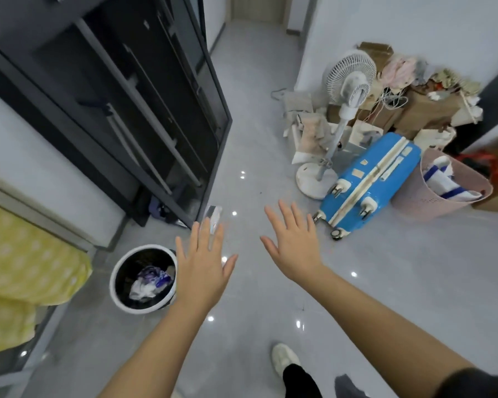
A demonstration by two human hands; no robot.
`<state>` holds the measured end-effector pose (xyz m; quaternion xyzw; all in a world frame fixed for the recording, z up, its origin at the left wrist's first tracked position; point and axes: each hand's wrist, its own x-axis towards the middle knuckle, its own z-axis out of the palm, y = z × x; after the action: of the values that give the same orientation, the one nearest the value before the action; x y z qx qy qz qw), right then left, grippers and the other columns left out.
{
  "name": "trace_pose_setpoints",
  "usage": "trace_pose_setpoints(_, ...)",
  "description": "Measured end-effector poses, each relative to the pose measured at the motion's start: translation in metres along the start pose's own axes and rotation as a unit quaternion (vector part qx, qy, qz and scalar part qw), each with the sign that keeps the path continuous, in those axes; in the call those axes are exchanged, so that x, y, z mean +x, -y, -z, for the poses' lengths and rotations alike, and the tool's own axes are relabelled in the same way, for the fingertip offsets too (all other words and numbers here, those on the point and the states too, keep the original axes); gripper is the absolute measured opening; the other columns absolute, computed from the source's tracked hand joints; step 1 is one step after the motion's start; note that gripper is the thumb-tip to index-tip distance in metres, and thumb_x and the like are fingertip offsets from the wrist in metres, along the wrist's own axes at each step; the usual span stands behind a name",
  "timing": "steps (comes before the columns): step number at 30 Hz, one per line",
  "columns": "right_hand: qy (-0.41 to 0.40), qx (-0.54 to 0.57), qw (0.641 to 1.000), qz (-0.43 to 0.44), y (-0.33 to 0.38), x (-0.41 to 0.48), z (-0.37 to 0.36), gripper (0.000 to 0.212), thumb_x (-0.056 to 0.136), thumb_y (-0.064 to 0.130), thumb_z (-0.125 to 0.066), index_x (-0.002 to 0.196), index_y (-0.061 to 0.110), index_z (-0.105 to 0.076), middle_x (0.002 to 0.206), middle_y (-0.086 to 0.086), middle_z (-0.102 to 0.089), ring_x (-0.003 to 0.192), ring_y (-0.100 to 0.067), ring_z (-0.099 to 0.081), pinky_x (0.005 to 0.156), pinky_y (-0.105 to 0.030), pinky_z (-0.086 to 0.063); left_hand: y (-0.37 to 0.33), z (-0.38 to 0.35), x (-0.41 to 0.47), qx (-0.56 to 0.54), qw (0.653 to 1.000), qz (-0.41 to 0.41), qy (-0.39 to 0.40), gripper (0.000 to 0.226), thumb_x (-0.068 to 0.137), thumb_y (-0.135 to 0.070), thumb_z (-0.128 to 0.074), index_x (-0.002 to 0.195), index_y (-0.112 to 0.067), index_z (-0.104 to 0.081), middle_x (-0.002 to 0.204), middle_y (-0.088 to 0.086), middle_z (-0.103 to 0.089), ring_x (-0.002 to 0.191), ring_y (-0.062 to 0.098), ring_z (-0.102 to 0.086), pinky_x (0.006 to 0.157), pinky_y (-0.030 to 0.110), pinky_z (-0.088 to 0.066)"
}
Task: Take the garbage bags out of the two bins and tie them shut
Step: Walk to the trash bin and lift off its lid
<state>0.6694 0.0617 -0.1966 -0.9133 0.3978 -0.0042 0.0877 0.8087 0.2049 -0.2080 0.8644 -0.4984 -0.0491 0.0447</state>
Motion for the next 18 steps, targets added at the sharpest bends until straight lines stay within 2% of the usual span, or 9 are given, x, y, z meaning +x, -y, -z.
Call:
trace_pose_setpoints(3,0.014,0.012,1.000,-0.023,0.056,0.003,-0.042,0.061,0.095,0.053,-0.034,0.150,0.030,-0.018,0.160,-0.005,-0.015,0.147,-0.031,-0.012,0.115,-0.052,-0.014,0.066,-0.017,-0.003,-0.008,1.000,0.003,0.026,0.070,0.089,-0.056,-0.024,0.144,-0.015,-0.038,0.151,0.013,-0.036,0.139,0.033,-0.033,0.104,0.059,-0.035)
trace_pose_setpoints(6,0.066,0.019,0.997,-0.028,0.106,0.008,-0.092,0.062,0.096,0.052,-0.034,0.150,0.030,-0.016,0.160,-0.006,-0.013,0.147,-0.032,-0.011,0.115,-0.053,-0.015,0.127,-0.044,-0.005,0.002,0.999,0.005,0.052,0.069,0.089,-0.055,-0.025,0.142,-0.015,-0.042,0.148,0.014,-0.040,0.137,0.033,-0.037,0.102,0.059,-0.038)
trace_pose_setpoints(10,0.113,0.022,0.993,-0.016,0.157,0.024,-0.165,0.063,0.093,0.048,-0.048,0.148,0.026,-0.028,0.156,-0.010,-0.026,0.142,-0.035,-0.026,0.110,-0.055,-0.028,0.193,-0.103,0.006,-0.004,0.996,0.037,0.077,0.064,0.088,-0.052,-0.036,0.138,-0.014,-0.048,0.143,0.014,-0.047,0.133,0.034,-0.042,0.101,0.060,-0.038)
trace_pose_setpoints(13,0.162,0.024,0.986,-0.010,0.176,0.038,-0.234,0.062,0.095,0.047,-0.043,0.150,0.028,-0.021,0.159,-0.008,-0.018,0.145,-0.034,-0.017,0.112,-0.054,-0.022,0.234,-0.165,0.016,-0.012,0.994,0.071,0.086,0.060,0.087,-0.049,-0.051,0.135,-0.013,-0.052,0.141,0.014,-0.050,0.133,0.034,-0.043,0.101,0.061,-0.037)
trace_pose_setpoints(16,0.208,0.012,0.978,0.006,0.186,0.059,-0.307,0.061,0.098,0.049,-0.031,0.151,0.031,-0.006,0.161,-0.006,-0.003,0.148,-0.031,-0.002,0.116,-0.051,-0.012,0.274,-0.232,0.025,-0.014,0.992,0.095,0.075,0.059,0.087,-0.047,-0.053,0.135,-0.013,-0.052,0.142,0.014,-0.049,0.132,0.034,-0.043,0.101,0.060,-0.038)
trace_pose_setpoints(18,0.228,-0.002,0.973,0.026,0.192,0.080,-0.355,0.061,0.099,0.050,-0.026,0.151,0.032,0.000,0.161,-0.004,0.003,0.148,-0.029,0.002,0.118,-0.049,-0.010,0.300,-0.280,0.030,-0.016,0.990,0.121,0.074,0.062,0.088,-0.047,-0.055,0.140,-0.015,-0.046,0.147,0.012,-0.043,0.137,0.032,-0.038,0.106,0.059,-0.034)
